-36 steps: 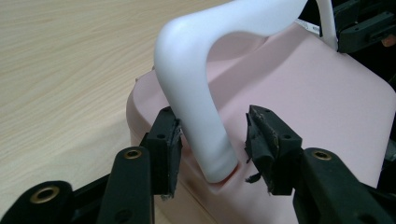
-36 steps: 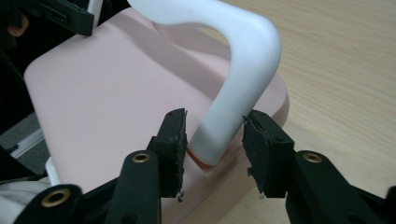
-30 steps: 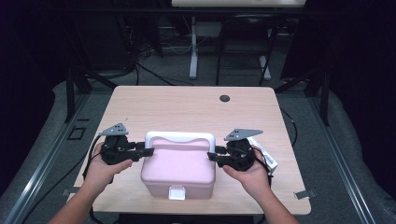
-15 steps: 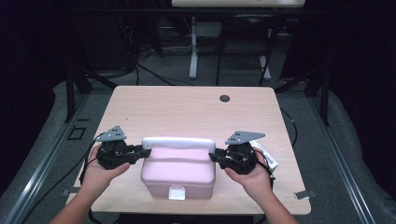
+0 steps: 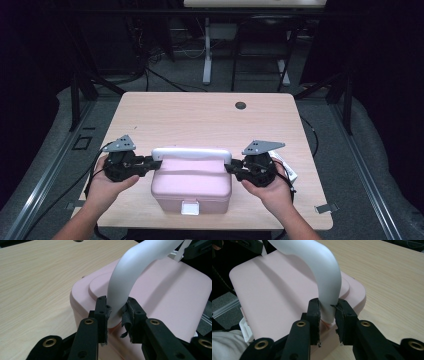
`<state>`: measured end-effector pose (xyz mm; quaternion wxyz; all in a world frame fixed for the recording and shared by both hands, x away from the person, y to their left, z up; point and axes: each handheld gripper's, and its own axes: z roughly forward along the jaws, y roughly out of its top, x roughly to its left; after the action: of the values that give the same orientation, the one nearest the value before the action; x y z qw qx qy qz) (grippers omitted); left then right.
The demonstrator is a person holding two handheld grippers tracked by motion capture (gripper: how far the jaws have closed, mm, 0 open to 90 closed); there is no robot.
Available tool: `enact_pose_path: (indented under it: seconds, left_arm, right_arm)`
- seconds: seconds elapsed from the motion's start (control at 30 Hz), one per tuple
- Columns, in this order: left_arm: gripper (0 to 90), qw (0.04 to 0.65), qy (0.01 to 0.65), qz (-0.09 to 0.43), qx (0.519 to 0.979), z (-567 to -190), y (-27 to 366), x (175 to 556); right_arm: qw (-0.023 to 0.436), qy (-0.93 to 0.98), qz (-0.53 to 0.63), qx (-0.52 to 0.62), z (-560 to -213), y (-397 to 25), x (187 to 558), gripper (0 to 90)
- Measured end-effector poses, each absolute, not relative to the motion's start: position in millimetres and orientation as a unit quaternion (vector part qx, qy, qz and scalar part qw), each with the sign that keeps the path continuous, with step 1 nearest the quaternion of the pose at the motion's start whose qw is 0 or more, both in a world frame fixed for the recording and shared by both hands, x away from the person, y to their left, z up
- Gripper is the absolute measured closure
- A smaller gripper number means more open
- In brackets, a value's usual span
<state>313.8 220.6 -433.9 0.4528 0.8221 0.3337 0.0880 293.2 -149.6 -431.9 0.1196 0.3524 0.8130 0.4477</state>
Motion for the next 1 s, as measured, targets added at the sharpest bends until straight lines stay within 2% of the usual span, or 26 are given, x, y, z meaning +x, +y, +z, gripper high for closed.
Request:
enact_pose_path:
  seconds: [1.0]
  left_arm:
    - [73.7,0.477,0.341,0.054,0.808,-403.6,224.6,338.0]
  right_arm:
    - [0.102,0.812,0.455,0.35,-395.7,-155.7,309.8,74.5]
